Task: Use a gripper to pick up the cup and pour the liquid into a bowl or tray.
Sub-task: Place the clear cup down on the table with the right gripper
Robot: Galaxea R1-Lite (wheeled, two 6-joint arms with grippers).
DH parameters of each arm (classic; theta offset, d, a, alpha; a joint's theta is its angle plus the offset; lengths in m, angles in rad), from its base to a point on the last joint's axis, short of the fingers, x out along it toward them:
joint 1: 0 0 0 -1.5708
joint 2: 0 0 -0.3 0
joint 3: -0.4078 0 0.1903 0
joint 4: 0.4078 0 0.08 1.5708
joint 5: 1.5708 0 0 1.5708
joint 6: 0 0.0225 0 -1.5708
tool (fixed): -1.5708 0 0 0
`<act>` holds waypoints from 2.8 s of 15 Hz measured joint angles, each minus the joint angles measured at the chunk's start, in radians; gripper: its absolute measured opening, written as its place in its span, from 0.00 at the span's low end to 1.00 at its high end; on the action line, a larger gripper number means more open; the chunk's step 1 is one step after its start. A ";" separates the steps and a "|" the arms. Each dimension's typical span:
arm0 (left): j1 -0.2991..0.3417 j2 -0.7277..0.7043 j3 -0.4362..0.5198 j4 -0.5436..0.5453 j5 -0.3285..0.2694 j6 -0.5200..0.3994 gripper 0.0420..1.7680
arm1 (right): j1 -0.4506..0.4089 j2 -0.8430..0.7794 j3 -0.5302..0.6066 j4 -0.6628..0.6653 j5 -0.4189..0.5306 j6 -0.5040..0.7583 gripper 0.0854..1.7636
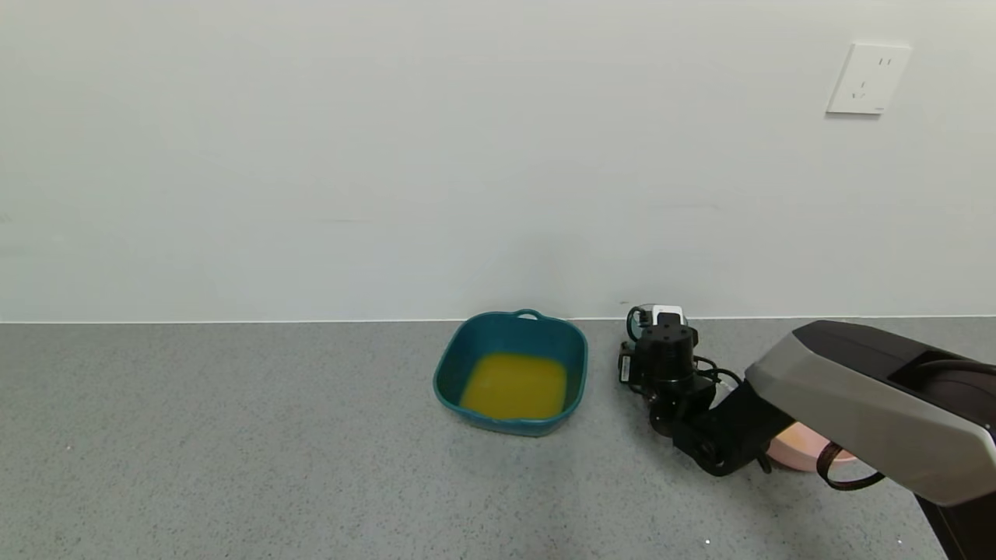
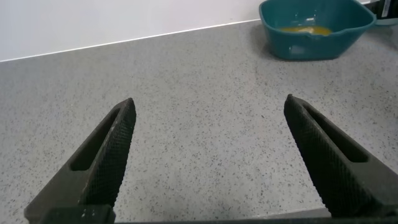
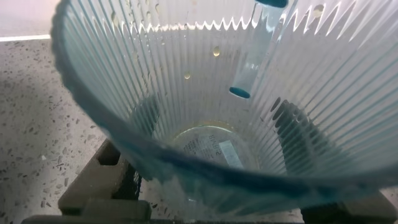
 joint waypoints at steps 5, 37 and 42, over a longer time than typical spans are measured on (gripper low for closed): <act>0.000 0.000 0.000 0.000 0.000 0.000 0.97 | 0.001 0.005 -0.002 -0.007 0.000 0.000 0.76; 0.000 0.000 0.000 0.000 0.000 0.000 0.97 | 0.023 -0.060 0.036 0.098 0.007 -0.009 0.94; 0.000 0.000 0.000 0.000 0.000 0.000 0.97 | 0.050 -0.201 0.094 0.259 0.008 0.001 0.95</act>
